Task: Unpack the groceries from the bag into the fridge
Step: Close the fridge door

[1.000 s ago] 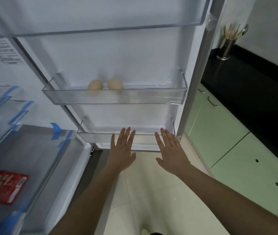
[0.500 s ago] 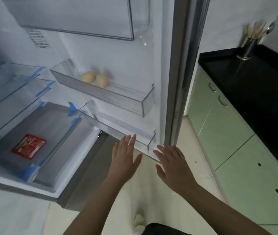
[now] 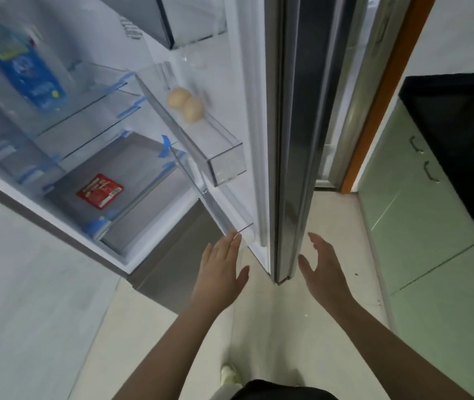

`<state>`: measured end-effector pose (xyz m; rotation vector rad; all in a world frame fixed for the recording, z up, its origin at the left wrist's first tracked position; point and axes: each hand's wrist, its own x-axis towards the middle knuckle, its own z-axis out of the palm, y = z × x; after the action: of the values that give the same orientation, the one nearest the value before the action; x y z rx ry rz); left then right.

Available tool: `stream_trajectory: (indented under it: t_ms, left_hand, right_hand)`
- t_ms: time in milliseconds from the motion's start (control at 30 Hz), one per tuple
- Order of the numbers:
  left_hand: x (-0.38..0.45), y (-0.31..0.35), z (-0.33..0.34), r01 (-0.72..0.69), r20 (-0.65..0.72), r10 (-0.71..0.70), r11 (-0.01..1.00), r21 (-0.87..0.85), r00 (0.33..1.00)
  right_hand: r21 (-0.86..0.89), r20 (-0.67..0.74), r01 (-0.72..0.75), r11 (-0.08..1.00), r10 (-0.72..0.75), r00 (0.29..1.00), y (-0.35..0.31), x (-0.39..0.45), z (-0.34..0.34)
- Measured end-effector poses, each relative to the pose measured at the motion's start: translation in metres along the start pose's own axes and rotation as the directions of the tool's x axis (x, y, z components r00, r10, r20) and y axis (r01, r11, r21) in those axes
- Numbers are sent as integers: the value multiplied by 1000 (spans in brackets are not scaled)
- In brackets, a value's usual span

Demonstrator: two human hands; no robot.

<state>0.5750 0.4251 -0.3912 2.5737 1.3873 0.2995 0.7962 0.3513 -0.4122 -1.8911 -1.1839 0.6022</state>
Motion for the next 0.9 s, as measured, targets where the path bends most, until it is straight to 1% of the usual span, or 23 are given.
stream_trajectory:
  t_ms: [67,233,333,433,500,600,767,833,900]
  left_hand:
    - [-11,-8,-1,43,20,-43,999,-9,999]
    - [-33,-27,-10,135,28,-135,991,-21,990]
    - [-48,-35,-17,195,-36,-198,978,-69,980]
    - [-65,-42,-24,224,-129,-239,967,-124,962]
    - [-77,-45,-28,249,-153,-280,949,-192,948]
    - [-99,-48,-27,241,-153,-286,936,-257,946]
    - [-119,-66,-33,265,-148,-329,903,-339,933]
    - [-120,-79,-43,294,-143,-371,875,-384,918]
    - [-122,-99,-54,338,-143,-432,838,-429,890]
  right_hand:
    - [41,52,-31,999,29,998,-11,5,6]
    - [121,165,-47,992,27,986,-35,7,32]
    - [155,216,-40,987,5,976,-53,-5,58]
    - [218,192,-54,974,11,981,-77,-22,80]
    - [237,197,-54,970,6,980,-89,-32,93]
    - [239,268,-50,970,-16,963,-102,-47,112]
    - [178,368,4,984,-70,927,-126,-72,149]
    - [165,394,41,985,-104,913,-135,-79,163]
    - [187,435,67,980,-144,889,-147,-85,171]
